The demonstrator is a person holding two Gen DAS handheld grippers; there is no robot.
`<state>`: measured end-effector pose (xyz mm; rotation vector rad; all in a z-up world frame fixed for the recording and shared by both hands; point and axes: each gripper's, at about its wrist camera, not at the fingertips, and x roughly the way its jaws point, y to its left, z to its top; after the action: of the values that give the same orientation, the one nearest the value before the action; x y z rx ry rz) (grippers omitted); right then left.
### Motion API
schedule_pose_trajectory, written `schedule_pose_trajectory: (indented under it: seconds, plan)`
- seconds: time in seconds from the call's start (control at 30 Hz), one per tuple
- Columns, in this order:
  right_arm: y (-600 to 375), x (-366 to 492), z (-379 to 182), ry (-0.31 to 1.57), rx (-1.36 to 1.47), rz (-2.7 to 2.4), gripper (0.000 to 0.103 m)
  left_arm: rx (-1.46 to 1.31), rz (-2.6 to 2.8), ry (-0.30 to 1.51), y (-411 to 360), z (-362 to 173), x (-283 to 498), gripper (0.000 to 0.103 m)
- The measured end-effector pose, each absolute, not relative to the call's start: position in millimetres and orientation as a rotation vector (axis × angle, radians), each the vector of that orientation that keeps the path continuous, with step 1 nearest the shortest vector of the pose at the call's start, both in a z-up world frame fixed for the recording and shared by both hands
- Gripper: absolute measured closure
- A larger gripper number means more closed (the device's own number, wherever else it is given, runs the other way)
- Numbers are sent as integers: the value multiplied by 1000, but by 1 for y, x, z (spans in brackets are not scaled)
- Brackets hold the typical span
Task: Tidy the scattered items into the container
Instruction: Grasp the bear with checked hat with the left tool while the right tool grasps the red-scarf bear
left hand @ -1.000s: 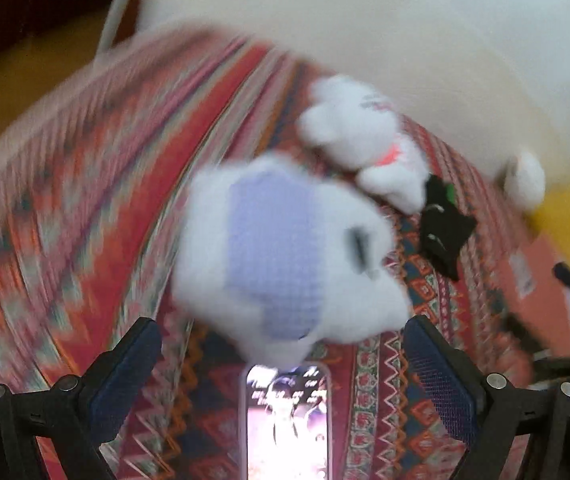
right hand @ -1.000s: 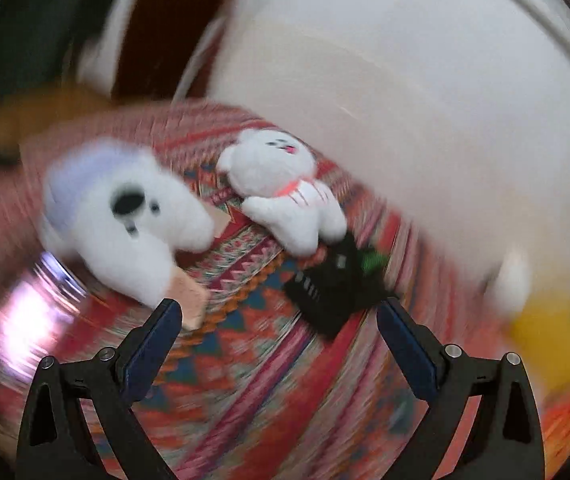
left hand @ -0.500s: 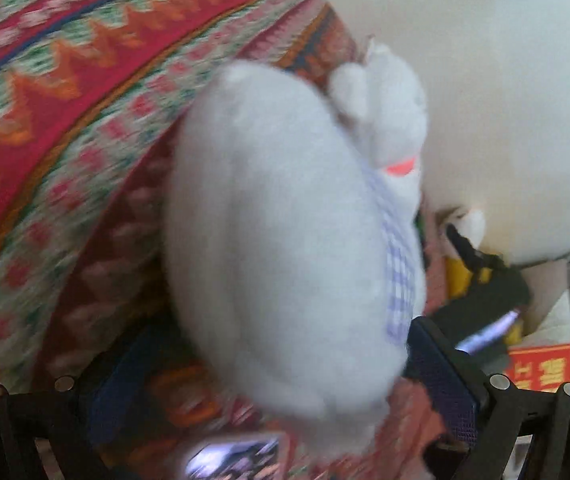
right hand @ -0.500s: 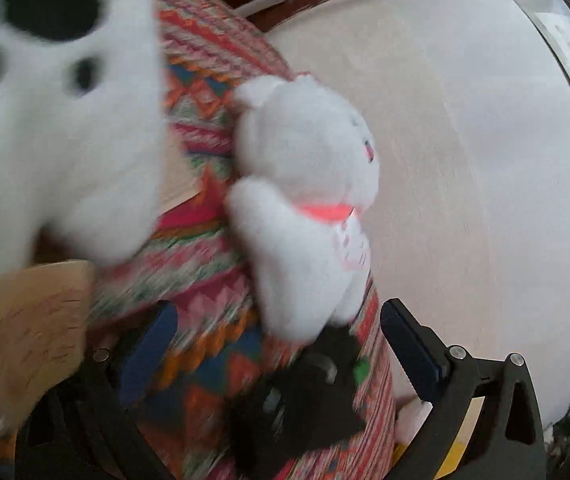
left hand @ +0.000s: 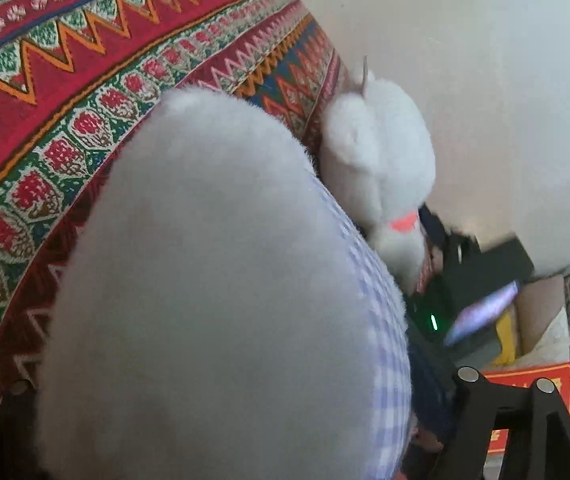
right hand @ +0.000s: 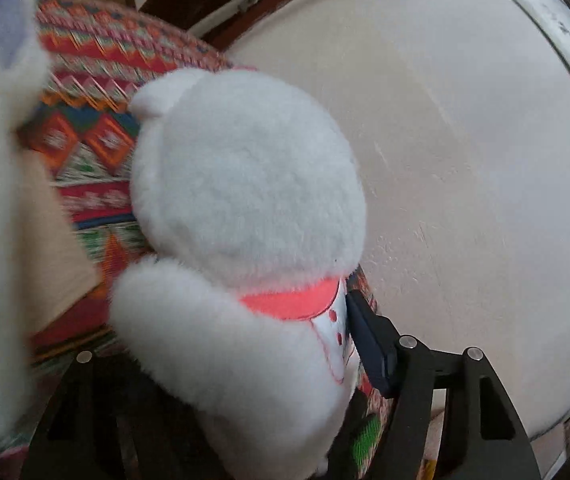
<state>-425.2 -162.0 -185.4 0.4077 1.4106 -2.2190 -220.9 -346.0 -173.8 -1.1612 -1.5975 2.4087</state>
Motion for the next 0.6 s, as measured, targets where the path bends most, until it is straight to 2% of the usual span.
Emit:
schedule_pose_trajectory:
  seconds: [0.2,0.6]
  plan:
    - [-117,-371,-138,1327,368,-2269,34,-1144,2445,-1497,-322,-139,-201,18]
    - [-13,-266,-29,1144,283,-2378,34,-993,2523,-1298,-299,-47,-82,18]
